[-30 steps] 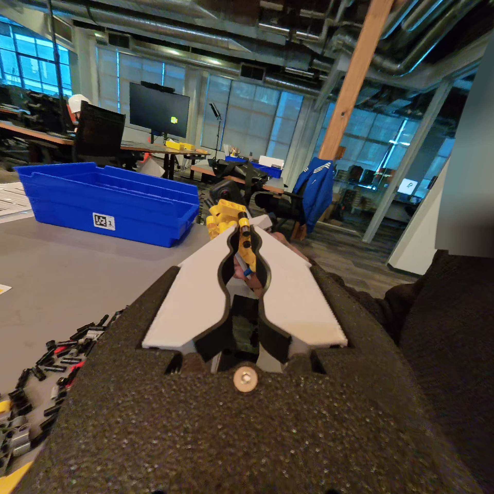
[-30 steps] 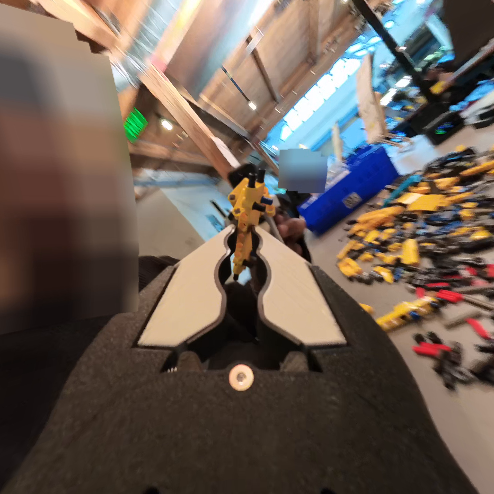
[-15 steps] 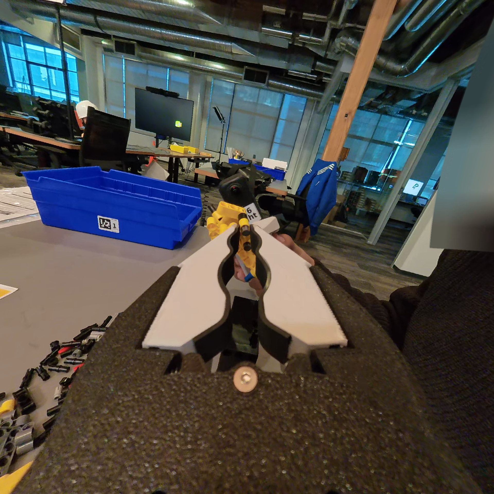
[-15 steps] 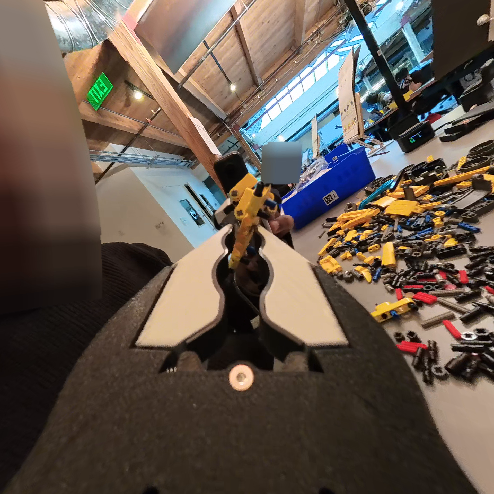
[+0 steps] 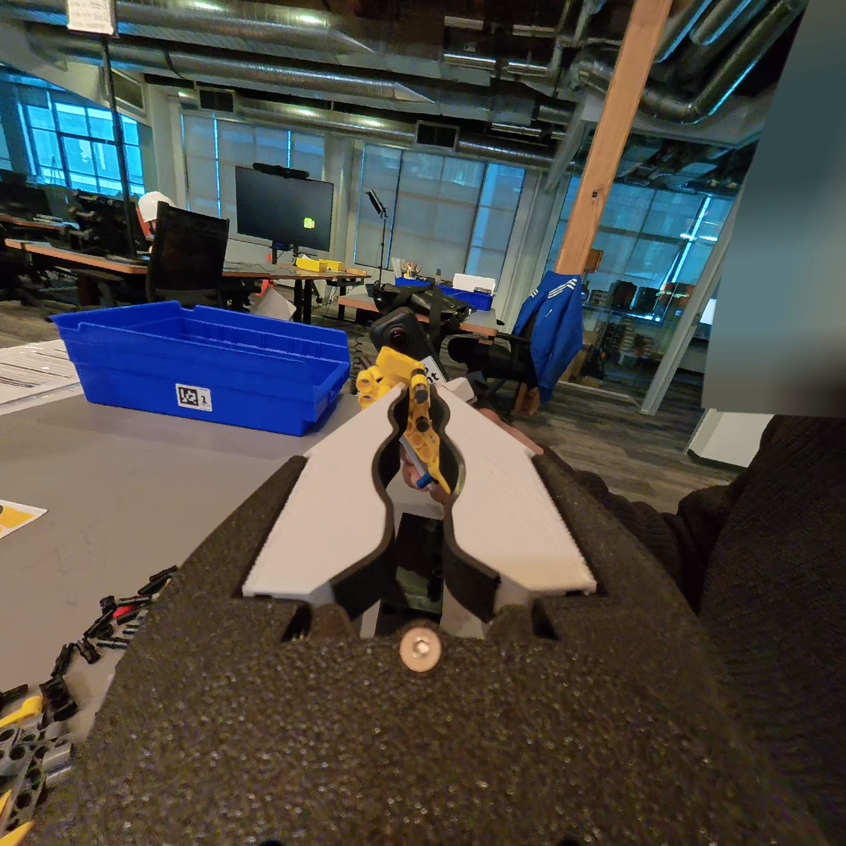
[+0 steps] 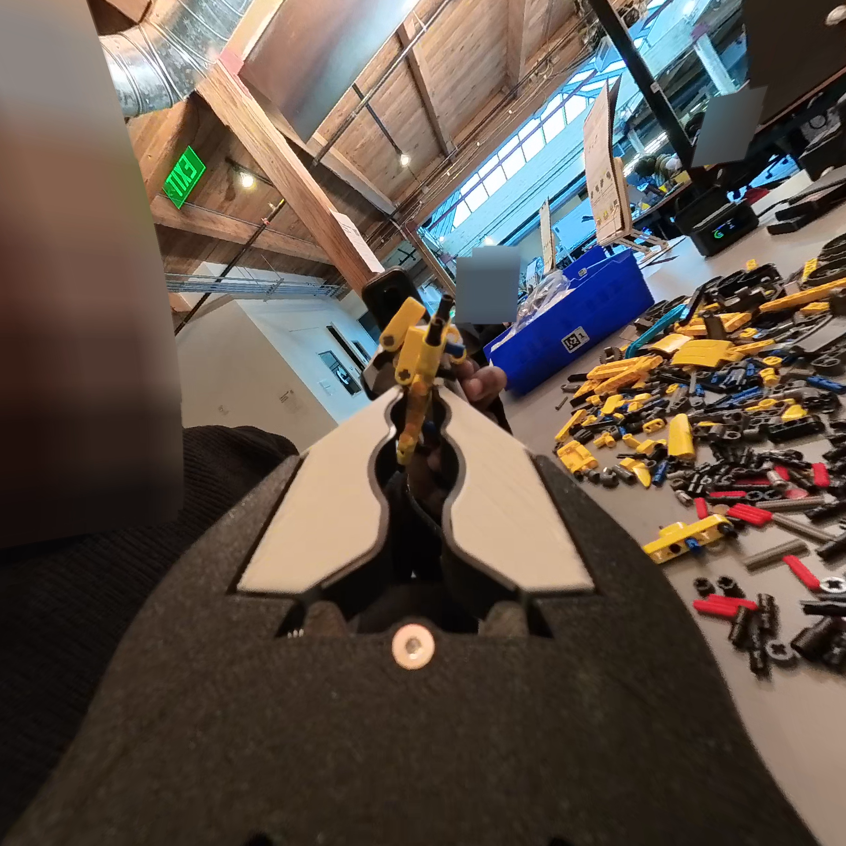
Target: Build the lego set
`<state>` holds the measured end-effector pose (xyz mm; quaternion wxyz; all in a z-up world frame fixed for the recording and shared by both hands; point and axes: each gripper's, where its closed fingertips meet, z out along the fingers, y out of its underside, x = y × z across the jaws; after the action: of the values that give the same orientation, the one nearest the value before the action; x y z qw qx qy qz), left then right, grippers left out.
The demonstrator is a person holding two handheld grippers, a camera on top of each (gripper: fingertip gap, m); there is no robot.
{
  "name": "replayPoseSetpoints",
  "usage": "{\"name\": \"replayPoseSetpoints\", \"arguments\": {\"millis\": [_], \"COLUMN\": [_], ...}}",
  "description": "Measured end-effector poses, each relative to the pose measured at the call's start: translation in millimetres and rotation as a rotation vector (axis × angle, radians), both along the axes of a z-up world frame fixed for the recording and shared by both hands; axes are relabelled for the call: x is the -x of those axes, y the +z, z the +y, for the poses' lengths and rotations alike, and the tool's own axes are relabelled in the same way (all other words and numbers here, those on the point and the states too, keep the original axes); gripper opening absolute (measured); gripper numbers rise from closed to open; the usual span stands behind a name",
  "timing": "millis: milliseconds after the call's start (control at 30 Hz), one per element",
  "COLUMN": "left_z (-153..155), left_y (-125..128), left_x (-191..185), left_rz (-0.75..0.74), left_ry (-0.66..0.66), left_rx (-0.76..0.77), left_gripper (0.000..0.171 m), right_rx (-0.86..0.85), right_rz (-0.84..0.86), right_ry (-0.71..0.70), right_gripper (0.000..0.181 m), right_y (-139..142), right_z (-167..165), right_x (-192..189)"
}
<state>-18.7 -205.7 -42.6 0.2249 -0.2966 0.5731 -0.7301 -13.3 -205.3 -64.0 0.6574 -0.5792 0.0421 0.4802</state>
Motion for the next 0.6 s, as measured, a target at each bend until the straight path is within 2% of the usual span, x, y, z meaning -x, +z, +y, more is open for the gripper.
{"name": "replayPoseSetpoints", "arguments": {"millis": [233,367,600], "left_z": [0,4,-2], "left_y": [4,4,-1], "left_x": [4,2,3], "left_rz": [-0.038,-0.034,0.003], "left_ry": [0.020,0.040,-0.015], "left_rx": [-0.027,-0.017,0.025], "left_gripper": [0.011,0.025,0.026], "right_rx": [-0.023,-0.048,-0.085], "right_rz": [0.021,0.044,0.019], "right_ry": [0.005,-0.010,-0.093], "right_gripper": [0.009,0.008,0.008], "right_y": [5,10,18], "right_z": [-3,-9,-19], "right_x": [-1,-7,-23]}}
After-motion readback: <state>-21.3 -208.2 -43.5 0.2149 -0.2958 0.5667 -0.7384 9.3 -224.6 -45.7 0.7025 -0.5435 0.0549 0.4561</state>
